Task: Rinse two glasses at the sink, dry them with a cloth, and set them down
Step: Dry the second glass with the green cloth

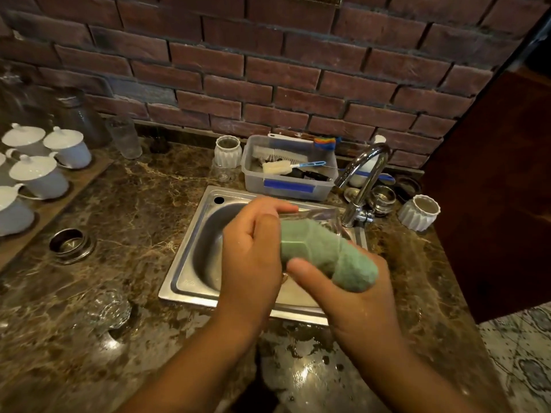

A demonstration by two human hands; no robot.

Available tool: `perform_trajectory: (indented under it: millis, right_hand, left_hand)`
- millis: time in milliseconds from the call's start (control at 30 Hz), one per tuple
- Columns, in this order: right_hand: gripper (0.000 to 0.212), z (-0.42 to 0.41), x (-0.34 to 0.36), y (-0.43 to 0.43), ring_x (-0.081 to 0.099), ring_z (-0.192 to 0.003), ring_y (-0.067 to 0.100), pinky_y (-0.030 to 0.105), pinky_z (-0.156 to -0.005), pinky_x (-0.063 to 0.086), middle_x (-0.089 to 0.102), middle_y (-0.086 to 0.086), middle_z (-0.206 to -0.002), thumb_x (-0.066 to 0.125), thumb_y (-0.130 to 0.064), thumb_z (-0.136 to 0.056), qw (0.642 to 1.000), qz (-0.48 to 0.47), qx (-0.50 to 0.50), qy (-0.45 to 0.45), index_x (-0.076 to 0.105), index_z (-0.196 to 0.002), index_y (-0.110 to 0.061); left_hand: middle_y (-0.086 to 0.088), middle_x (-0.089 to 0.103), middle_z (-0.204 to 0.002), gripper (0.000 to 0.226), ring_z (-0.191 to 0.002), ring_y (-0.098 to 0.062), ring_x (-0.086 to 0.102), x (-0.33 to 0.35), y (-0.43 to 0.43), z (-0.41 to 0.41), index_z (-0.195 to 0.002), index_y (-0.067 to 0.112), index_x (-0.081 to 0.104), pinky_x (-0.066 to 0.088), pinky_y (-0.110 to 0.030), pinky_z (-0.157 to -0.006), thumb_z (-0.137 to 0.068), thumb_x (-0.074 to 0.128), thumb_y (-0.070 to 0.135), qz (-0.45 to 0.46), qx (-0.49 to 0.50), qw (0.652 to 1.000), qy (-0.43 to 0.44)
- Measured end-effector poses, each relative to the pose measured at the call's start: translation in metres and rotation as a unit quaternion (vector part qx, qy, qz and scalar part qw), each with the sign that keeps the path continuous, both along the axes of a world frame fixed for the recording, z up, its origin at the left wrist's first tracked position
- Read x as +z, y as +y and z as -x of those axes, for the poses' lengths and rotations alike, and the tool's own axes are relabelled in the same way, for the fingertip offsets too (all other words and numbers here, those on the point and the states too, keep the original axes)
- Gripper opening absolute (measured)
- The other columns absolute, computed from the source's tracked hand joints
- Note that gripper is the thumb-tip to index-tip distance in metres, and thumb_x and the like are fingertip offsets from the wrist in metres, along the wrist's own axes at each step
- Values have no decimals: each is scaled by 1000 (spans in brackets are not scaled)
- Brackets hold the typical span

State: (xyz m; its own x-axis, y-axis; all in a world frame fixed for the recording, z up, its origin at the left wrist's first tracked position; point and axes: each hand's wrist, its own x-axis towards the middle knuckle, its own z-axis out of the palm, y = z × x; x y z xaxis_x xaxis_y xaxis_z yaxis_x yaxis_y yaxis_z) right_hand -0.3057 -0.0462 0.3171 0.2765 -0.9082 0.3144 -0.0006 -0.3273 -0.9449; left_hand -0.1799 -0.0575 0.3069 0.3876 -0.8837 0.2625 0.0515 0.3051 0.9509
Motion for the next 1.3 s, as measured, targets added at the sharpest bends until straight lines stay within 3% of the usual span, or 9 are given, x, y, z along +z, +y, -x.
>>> perform_trajectory:
  millis: [167, 333, 433, 567, 733, 900, 1067, 1200, 1300]
  right_hand:
    - [27, 1, 16, -3, 74, -99, 23, 30, -80, 60, 76, 13, -107, 71, -17, -83, 937, -270, 36, -218, 74, -109, -12]
    - [12, 16, 15, -4, 73, -86, 8, 31, -81, 60, 77, -8, -94, 67, -27, -93, 998, 30, -9, 50, 74, -103, -24]
    - [13, 33, 5, -11, 70, -99, 2, 55, -114, 38, 72, -20, -101, 64, -35, -94, 925, 263, -15, 273, 70, -103, -29]
    - [17, 47, -4, -17, 71, -100, 9, 58, -120, 27, 77, -5, -99, 71, -25, -90, 850, 363, -19, 382, 77, -101, -14]
    - [24, 16, 1, 10, 76, -95, 14, 36, -92, 58, 79, -1, -100, 75, -21, -82, 999, 0, -29, -15, 78, -105, -14]
    - [39, 18, 16, 4, 71, -106, 29, 36, -88, 60, 73, 18, -115, 70, -15, -81, 918, -290, 65, -261, 69, -119, -6]
    - [16, 33, 15, 0, 74, -86, 17, 31, -81, 60, 77, 5, -95, 72, -23, -87, 1000, -24, 5, 5, 75, -101, -17]
    - [20, 50, 6, -8, 71, -97, 3, 52, -117, 37, 77, -10, -98, 64, -41, -92, 908, 287, -30, 303, 74, -99, -26]
    - [23, 53, 4, -8, 69, -100, 0, 53, -119, 32, 76, -13, -101, 65, -41, -92, 891, 313, -32, 328, 76, -101, -24]
  left_hand:
    - [-7, 66, -90, 39, -83, -14, 62, -3, -9, -15, -100, 0, 68, 50, -28, -68, -98, 36, 23, 154, 2, 952, -264]
    - [8, 69, -85, 29, -73, -9, 64, 8, -4, 8, -93, 30, 69, 49, -29, -53, -95, 42, 38, -13, -67, 997, -18]
    - [4, 69, -68, 21, -52, -9, 60, 20, -7, 8, -81, 26, 74, 36, -20, -40, -84, 56, 37, -188, -139, 960, 154]
    - [3, 62, -54, 22, -40, -10, 54, 20, -5, 14, -71, 20, 74, 32, -16, -32, -89, 62, 27, -296, -153, 916, 225]
    - [5, 71, -81, 26, -74, -8, 68, 7, 2, 21, -88, 18, 71, 53, -22, -59, -94, 47, 28, 30, -24, 999, -9]
    - [-9, 66, -92, 31, -87, -16, 62, 3, -2, 2, -98, 1, 68, 51, -29, -73, -95, 43, 20, 203, -3, 933, -297]
    - [10, 69, -88, 27, -75, -4, 65, 12, 3, 18, -95, 28, 70, 49, -22, -52, -93, 44, 36, 24, -81, 995, -62]
    - [4, 69, -62, 25, -49, -10, 60, 25, 0, 21, -69, 27, 77, 32, -17, -35, -88, 62, 35, -247, -167, 933, 202]
    - [-1, 65, -60, 27, -45, -12, 58, 23, 1, 26, -69, 23, 75, 33, -16, -38, -91, 60, 29, -253, -153, 931, 215]
